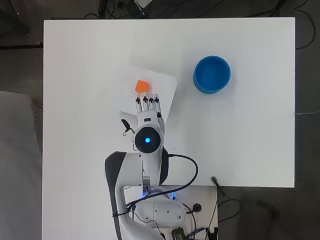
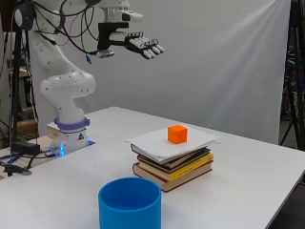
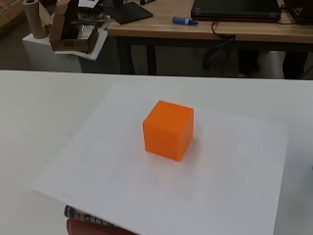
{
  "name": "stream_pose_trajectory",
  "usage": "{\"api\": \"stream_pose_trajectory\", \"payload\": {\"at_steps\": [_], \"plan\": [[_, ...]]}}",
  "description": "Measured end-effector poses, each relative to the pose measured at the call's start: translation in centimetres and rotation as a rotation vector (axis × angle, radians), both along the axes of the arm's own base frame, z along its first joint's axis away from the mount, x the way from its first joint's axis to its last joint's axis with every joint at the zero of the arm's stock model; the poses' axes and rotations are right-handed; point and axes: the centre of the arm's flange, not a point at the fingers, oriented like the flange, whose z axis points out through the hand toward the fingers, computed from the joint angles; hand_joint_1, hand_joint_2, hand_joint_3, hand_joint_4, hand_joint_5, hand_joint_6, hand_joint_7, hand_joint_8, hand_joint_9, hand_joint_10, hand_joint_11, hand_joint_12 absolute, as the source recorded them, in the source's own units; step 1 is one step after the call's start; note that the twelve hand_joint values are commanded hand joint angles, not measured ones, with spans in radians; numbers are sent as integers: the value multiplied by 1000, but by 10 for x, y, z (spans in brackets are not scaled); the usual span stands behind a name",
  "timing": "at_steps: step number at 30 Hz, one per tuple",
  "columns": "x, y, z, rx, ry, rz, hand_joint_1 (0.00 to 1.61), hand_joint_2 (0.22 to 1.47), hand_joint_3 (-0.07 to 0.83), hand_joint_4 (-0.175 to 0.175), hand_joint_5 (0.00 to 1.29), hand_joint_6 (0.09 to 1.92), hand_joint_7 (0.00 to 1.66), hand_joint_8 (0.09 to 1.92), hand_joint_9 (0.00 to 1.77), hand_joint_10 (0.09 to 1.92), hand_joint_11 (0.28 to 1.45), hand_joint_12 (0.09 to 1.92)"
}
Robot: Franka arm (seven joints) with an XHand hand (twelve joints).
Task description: Teleoperate dual arm-hand system to pick and place objects
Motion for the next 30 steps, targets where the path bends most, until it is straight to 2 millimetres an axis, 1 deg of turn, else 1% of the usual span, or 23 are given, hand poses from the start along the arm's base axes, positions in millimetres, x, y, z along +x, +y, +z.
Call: {"api": "stream_pose_trajectory", "payload": {"at_steps": [1,3,6,8,10,13,15,16,18,20,21,22,26,30], "plan": [[9,-3,4,2,-6,3,150,1048,2,30,250,87,286,87,408,87,439,87],[33,-9,8,-1,-2,8,136,1040,-3,45,262,87,285,87,409,87,448,87],[77,-17,5,-13,31,13,121,1037,-3,51,270,87,288,87,416,87,459,87],[102,-21,3,-23,41,17,116,1034,-4,55,279,87,296,87,426,87,465,87],[116,-23,1,-32,40,18,114,1029,-5,58,286,87,309,87,441,87,477,87],[123,-23,-6,-30,38,19,123,1026,-4,52,288,87,325,87,459,87,485,87],[128,-22,-16,-23,42,19,124,1028,-2,46,287,87,343,87,468,87,485,87],[133,-22,-26,-19,48,18,114,1023,-3,42,279,87,347,87,467,87,484,87],[144,-22,-57,-9,69,16,84,1006,-8,35,250,87,328,87,447,87,478,87],[150,-22,-88,3,85,14,95,982,-13,19,96,87,173,87,350,87,467,87],[150,-22,-97,11,76,12,102,974,-14,14,49,87,125,87,317,87,462,87],[150,-22,-105,18,61,11,106,969,-14,12,30,87,104,87,302,87,460,87],[142,-20,-133,38,20,18,76,942,-8,11,30,87,144,87,352,87,480,87],[144,-19,-147,45,4,19,91,917,-11,17,40,87,157,87,355,87,482,87]]}}
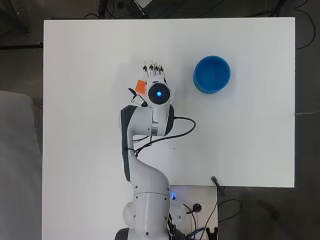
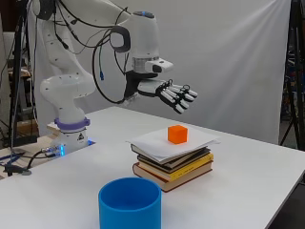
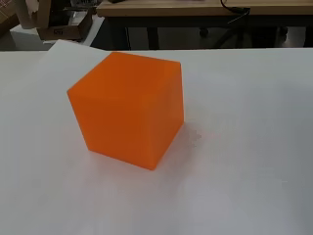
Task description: Teleoperate dual arm-hand system to pick and place objects
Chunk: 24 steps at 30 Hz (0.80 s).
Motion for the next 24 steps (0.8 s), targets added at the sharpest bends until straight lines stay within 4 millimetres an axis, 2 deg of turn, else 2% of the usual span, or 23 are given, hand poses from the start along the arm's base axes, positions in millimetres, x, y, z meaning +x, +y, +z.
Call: {"api": "stream_pose_trajectory", "payload": {"at_steps": [6,17,22,24], "plan": [[-6,0,-38,12,12,-5,124,926,-2,17,86,87,184,87,355,87,474,87],[-7,3,-71,-4,66,54,101,932,2,16,160,87,271,87,395,87,472,87],[-9,9,-86,5,103,80,136,949,7,2,218,87,299,87,416,87,469,87],[-13,9,-93,21,122,87,203,992,6,-10,305,87,445,87,560,87,520,87]]}}
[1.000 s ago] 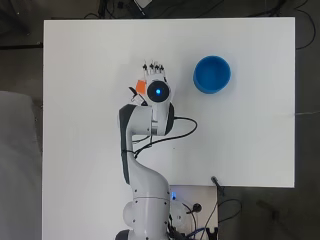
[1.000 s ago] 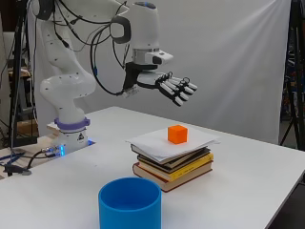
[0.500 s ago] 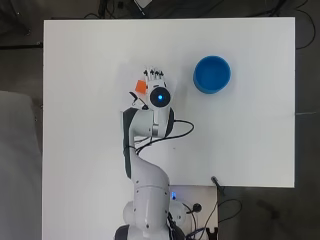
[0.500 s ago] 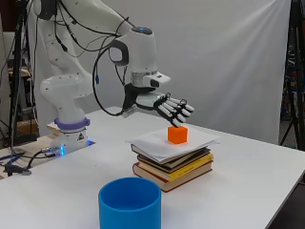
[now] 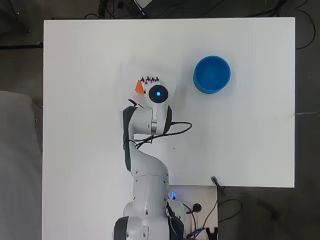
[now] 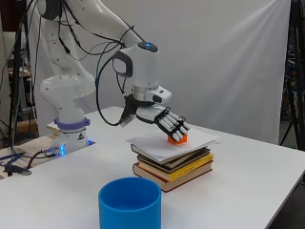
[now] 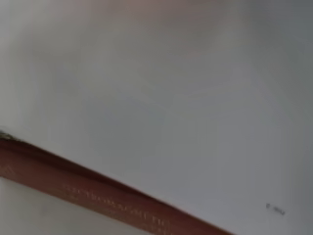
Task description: Teleoperate dual arm-hand system to pick and place objects
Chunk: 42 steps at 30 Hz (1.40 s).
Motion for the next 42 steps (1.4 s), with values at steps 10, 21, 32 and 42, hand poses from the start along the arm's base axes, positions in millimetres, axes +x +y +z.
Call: {"api": "stream_pose_trajectory", "payload": {"at_steps": [10,21,32,42], "plan": [[7,-8,-2,151,125,-3,936,1226,-2,153,770,1301,972,1823,1235,1907,846,1740],[27,-37,173,17,-276,-64,948,1194,1,175,818,1227,1055,1860,1343,1906,967,1788],[-14,-150,239,-140,-335,-269,956,1185,-1,175,840,1194,1233,1914,1504,1920,1082,1807],[53,-225,165,-123,-197,-371,966,1170,-1,175,869,1147,1368,1920,1609,1920,1185,1797]]}}
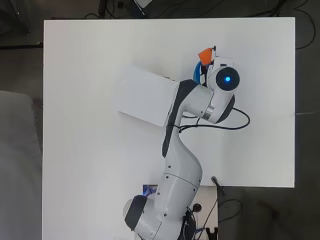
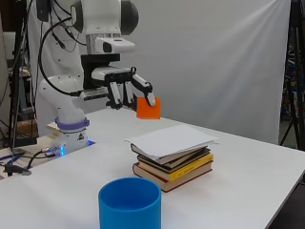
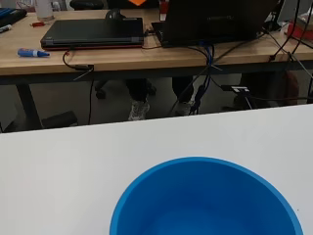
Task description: Teleoperate dual arm-hand system to pick and place objects
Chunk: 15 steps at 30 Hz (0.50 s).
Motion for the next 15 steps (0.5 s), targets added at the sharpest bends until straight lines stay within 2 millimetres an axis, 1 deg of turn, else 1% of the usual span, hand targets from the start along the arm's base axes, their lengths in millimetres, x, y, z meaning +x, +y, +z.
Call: {"api": "stream_pose_trajectory", "payload": {"at_steps": [1,3,5,8,11,15], "plan": [[7,-10,-11,12,14,-11,967,1168,-2,175,873,1141,1376,1920,1613,1920,1190,1795],[14,-31,-37,34,42,-30,972,1164,-2,175,882,1128,1390,1920,1620,1920,1194,1792],[13,-53,-58,55,57,-42,975,1160,-2,175,889,1117,1396,1920,1623,1920,1198,1792],[13,-73,-78,76,85,-51,980,1156,-2,175,896,1106,1401,1920,1625,1920,1201,1792],[17,-83,-100,85,107,-59,984,1152,-2,175,905,1094,1404,1920,1616,1920,1199,1792],[5,-85,-135,127,147,-72,988,1148,-1,175,912,1083,1407,1920,1611,1920,1196,1790]]}}
